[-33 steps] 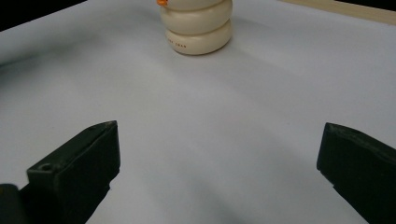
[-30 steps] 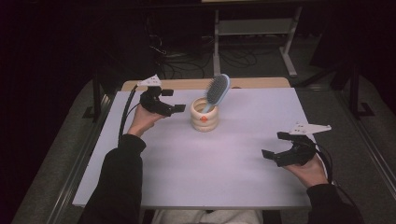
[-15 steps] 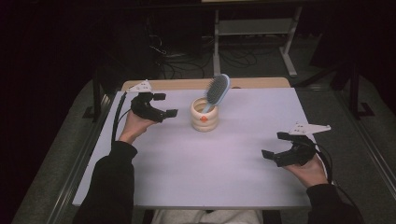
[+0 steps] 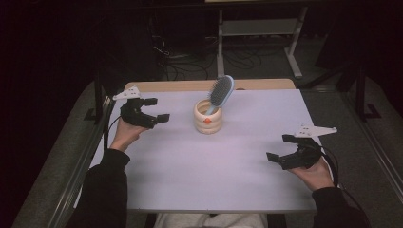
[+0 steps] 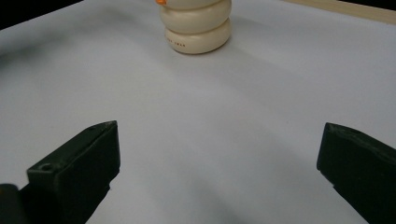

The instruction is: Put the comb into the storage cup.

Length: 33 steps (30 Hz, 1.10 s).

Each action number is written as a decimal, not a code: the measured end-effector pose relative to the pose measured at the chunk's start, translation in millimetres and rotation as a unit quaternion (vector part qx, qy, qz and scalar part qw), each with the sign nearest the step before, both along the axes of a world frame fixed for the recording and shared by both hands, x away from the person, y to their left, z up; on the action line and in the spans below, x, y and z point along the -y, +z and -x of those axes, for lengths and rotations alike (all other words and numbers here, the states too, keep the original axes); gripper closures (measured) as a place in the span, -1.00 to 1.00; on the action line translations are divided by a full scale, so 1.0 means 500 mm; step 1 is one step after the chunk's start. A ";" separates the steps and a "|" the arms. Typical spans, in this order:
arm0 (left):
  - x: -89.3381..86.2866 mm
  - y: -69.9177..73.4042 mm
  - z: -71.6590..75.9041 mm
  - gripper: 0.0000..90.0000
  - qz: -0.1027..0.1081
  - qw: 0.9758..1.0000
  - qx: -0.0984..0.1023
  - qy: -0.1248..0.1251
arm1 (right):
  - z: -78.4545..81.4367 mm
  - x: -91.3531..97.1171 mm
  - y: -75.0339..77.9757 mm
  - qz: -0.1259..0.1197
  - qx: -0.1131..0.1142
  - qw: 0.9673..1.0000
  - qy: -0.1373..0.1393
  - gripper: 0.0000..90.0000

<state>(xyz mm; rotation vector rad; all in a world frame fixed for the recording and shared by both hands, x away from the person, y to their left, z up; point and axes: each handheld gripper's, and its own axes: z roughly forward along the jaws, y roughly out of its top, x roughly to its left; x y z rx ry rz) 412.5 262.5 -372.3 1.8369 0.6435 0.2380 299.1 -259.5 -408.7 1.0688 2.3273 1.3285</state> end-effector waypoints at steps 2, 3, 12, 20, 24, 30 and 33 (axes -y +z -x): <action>-0.010 -0.001 0.008 -1.00 0.002 1.000 0.007 0.005 | 0.000 0.000 0.000 0.000 0.000 1.000 0.000 -1.00; -0.014 -0.001 0.013 -1.00 0.008 1.000 0.010 0.007 | 0.000 0.000 0.000 0.001 0.000 1.000 0.000 -1.00; -0.045 -0.001 0.052 -1.00 0.025 0.999 0.030 0.006 | 0.000 0.001 -0.001 -0.001 0.000 1.000 -0.002 -1.00; -0.074 -0.014 0.078 -1.00 0.011 1.000 0.024 0.014 | 0.001 0.001 -0.001 -0.002 -0.001 1.000 -0.004 -1.00; -0.088 -0.025 0.087 -1.00 0.017 0.999 0.023 0.022 | 0.001 0.000 -0.001 -0.003 0.000 1.000 -0.003 -1.00; -0.105 -0.048 0.108 -1.00 0.018 0.999 0.012 0.025 | 0.002 0.001 -0.001 -0.009 0.001 1.000 -0.005 -1.00; -0.115 -0.055 0.118 -1.00 0.020 0.999 0.012 0.030 | 0.003 0.001 -0.001 -0.012 0.000 1.000 -0.004 -1.00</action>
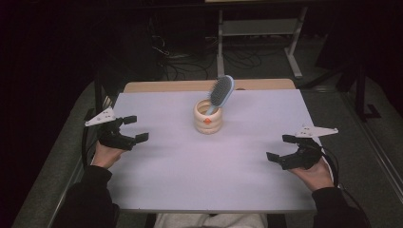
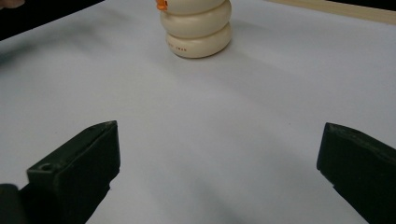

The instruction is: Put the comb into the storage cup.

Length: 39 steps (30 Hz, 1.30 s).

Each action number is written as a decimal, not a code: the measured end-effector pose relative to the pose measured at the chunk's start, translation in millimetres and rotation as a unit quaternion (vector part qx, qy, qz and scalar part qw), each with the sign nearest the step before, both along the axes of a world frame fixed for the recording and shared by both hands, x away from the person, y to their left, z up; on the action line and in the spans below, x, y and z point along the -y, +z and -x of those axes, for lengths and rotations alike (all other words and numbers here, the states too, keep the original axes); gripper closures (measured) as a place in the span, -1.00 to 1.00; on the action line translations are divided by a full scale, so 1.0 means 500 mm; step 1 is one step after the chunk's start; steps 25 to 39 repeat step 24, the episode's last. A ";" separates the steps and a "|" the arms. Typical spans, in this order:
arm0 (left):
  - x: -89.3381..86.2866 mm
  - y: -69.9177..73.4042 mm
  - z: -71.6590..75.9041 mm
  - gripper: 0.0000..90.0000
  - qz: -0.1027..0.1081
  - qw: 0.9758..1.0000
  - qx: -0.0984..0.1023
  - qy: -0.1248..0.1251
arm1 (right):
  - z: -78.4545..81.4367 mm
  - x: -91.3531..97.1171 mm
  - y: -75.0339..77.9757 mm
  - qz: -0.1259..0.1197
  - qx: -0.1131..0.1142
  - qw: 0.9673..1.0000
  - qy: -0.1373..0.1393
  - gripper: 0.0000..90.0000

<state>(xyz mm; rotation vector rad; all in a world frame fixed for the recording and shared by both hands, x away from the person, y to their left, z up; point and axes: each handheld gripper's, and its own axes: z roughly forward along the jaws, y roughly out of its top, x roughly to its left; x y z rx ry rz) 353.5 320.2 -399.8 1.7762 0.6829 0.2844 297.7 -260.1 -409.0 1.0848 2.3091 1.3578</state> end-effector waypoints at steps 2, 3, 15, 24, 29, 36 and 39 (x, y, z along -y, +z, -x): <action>-0.007 -0.005 0.007 -1.00 0.003 1.000 0.003 0.006 | 0.000 0.000 0.000 -0.002 0.001 1.000 0.000 -1.00; -0.012 -0.008 0.011 -1.00 0.003 1.000 0.003 0.008 | 0.001 0.001 0.000 -0.003 0.001 1.000 0.000 -1.00; -0.087 -0.060 0.058 -1.00 0.021 0.996 -0.007 0.083 | 0.003 0.001 0.000 -0.009 -0.004 1.000 0.003 -1.00; -0.118 -0.077 0.073 -1.00 0.039 0.991 -0.010 0.124 | -0.002 -0.001 -0.004 -0.011 -0.008 1.000 0.003 -1.00; -0.118 -0.077 0.073 -1.00 0.039 0.991 -0.010 0.124 | -0.002 -0.001 -0.004 -0.011 -0.008 1.000 0.003 -1.00; -0.118 -0.077 0.073 -1.00 0.039 0.991 -0.010 0.124 | -0.002 -0.001 -0.004 -0.011 -0.008 1.000 0.003 -1.00; -0.118 -0.077 0.073 -1.00 0.039 0.991 -0.010 0.124 | -0.002 -0.001 -0.004 -0.011 -0.008 1.000 0.003 -1.00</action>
